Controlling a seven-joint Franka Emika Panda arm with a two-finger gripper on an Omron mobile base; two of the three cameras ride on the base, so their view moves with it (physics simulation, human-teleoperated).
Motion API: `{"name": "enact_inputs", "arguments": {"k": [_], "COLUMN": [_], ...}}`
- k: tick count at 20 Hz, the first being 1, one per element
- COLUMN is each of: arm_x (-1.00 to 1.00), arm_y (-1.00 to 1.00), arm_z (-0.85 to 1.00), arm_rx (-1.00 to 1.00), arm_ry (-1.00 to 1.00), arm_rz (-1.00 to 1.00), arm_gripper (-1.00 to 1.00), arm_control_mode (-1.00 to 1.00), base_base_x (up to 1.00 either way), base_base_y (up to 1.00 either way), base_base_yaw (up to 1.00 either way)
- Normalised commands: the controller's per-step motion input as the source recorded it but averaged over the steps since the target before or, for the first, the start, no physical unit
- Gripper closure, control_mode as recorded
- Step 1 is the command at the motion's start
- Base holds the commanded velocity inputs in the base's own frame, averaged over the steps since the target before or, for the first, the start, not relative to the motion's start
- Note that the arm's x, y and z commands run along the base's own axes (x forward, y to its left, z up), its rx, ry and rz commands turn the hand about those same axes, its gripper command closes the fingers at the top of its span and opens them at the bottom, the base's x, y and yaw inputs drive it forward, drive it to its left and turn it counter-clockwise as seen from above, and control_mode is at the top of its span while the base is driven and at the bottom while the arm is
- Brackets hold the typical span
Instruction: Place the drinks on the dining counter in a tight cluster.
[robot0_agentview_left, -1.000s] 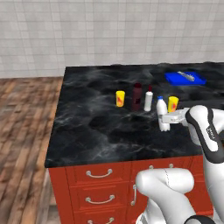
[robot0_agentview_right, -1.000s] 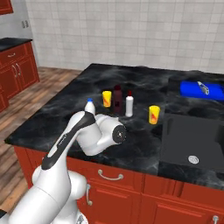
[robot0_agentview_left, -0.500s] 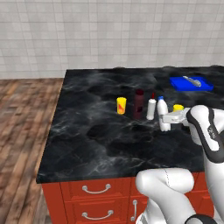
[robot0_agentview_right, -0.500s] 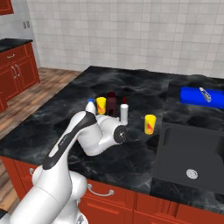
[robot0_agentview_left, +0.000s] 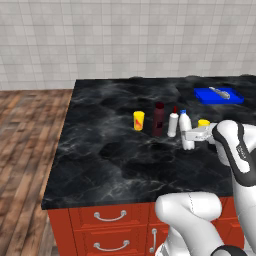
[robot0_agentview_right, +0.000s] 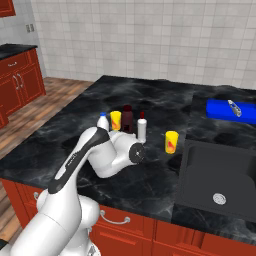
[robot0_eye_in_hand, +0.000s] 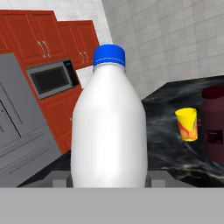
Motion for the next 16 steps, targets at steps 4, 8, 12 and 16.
{"name": "enact_inputs", "arguments": {"k": [4,8,12,16], "arm_x": [0.06,0.34,0.35,0.19], "arm_y": [-0.05,-0.36,-0.51,-0.55], "arm_z": [0.0,0.0,-0.06,-0.15], "arm_rx": [0.0,0.0,0.0,0.0], "arm_ry": [0.0,0.0,0.0,0.0], "arm_rz": [0.0,-0.07,-0.07,0.06], "arm_gripper": [1.0,1.0,1.0,1.0], "arm_control_mode": [-1.0,-1.0,-1.0,-1.0], "base_base_x": [0.07,0.0,0.0,0.0], "base_base_y": [-0.05,0.0,0.0,0.0], "base_base_yaw": [0.0,0.0,0.0,0.0]}}
